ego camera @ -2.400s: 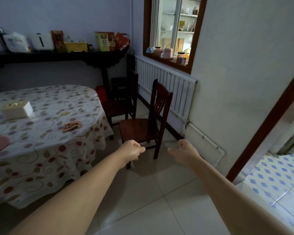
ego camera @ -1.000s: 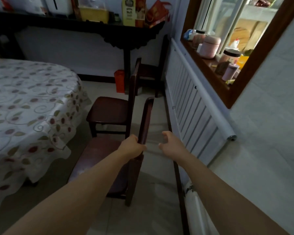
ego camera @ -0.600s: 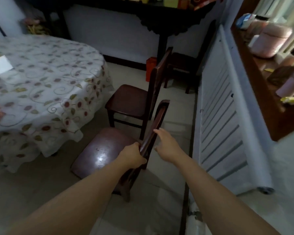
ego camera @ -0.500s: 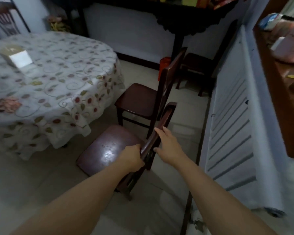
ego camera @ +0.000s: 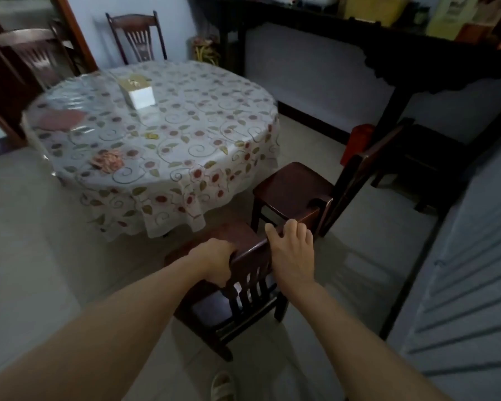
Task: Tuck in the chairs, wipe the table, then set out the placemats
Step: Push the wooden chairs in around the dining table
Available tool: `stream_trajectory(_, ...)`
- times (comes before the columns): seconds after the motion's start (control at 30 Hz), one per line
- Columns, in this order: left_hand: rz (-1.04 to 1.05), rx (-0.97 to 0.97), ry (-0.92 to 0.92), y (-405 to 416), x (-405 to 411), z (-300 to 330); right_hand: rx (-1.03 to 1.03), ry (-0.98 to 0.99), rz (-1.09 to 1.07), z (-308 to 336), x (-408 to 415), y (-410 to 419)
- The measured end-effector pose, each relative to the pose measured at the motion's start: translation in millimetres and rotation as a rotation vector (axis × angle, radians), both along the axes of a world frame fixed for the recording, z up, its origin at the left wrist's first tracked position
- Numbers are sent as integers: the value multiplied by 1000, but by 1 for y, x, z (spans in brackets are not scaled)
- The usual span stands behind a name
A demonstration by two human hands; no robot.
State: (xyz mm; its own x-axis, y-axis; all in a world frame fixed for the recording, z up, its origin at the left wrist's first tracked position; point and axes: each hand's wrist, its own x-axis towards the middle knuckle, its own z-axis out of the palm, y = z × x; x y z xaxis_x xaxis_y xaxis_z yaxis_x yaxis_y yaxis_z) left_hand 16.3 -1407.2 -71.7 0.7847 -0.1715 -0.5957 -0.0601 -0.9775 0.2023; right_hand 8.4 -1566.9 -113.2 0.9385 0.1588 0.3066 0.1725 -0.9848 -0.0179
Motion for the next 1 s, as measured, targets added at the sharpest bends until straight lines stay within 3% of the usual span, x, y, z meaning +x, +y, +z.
stream_trajectory(0.1, 101, -6, -100, 31, 28, 7, -38, -45, 90, 11, 44, 28)
stream_trajectory(0.23, 248, 44, -330, 55, 56, 9, -83, 78, 219, 21, 93, 55)
stream_trajectory(0.4, 287, 112, -506, 81, 93, 12, -141, 110, 310, 31, 147, 82)
stream_trajectory(0.5, 295, 117, -528, 93, 113, 12, -150, 36, 377, 41, 180, 92)
stream_trajectory(0.67, 326, 126, -534, 119, 155, 17, -256, 318, 503, 67, 240, 114)
stream_trajectory(1.0, 461, 167, -482, 166, 238, 36, -286, 313, 753, 80, 352, 166)
